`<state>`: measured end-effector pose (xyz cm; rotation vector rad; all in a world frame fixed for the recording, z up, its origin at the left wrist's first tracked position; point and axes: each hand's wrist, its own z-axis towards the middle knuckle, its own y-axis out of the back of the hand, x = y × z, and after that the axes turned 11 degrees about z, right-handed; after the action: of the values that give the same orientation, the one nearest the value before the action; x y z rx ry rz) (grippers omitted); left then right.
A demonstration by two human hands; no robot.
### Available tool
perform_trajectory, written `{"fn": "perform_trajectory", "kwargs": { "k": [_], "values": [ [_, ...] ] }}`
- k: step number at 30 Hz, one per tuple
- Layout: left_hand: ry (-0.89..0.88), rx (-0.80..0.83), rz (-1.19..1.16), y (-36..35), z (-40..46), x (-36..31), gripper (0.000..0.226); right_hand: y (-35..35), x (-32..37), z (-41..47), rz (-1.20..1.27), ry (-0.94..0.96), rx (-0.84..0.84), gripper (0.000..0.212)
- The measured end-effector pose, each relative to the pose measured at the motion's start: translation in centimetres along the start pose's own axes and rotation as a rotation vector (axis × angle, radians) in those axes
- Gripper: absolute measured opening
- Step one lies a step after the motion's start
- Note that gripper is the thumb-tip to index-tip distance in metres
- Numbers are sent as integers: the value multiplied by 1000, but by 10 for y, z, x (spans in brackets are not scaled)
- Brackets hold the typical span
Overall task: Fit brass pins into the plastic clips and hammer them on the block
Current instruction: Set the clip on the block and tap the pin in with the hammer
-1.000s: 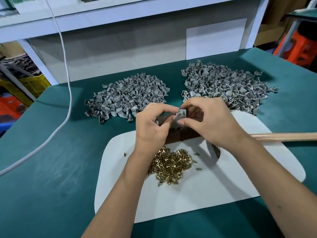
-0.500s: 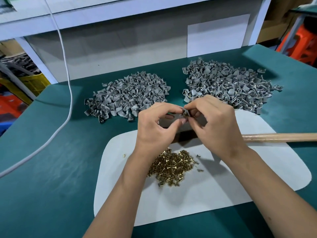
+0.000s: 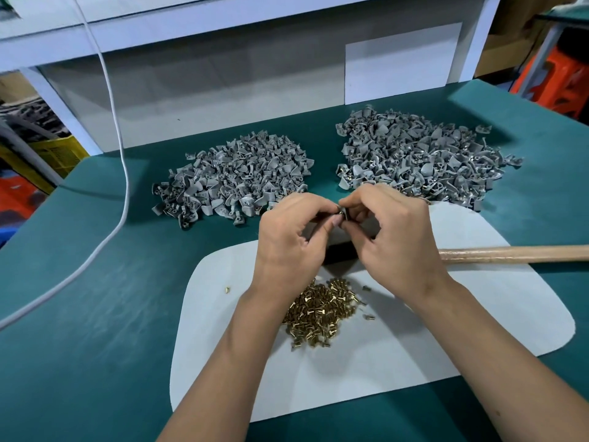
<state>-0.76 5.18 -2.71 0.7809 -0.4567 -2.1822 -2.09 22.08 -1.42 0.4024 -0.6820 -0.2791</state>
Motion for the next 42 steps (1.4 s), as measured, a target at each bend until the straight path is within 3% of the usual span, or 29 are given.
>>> {"fn": "perform_trajectory", "kwargs": {
  "k": [9,14,20,23,26,30,35,38,42],
  "values": [
    [56,26,-1,-2,-2,-3,6,1,-1,0,19,-22,11,21],
    [97,-16,75,1,2,-2,14,8,-6,4,18,-131,-51,25],
    [466,-210,285,26,10,28,17,31,-37,21,-12,-564,-206,36],
    [671,-194,361,40,7,52,14,32,-37,19,-6,-575,-243,42],
    [775,-39,461,48,-2,76,19,17,-14,16,-24,-391,-100,30],
    [848,75,379,49,-7,91,33,-18,29,14,-47,-113,337,12],
    [529,128,291,53,-5,93,41,-59,65,15,-146,34,726,13],
    [507,147,281,60,-5,96,42,-80,77,14,-248,37,808,13],
    [497,146,309,64,-7,98,45,-98,86,21,-417,41,694,18]
  ]
}}
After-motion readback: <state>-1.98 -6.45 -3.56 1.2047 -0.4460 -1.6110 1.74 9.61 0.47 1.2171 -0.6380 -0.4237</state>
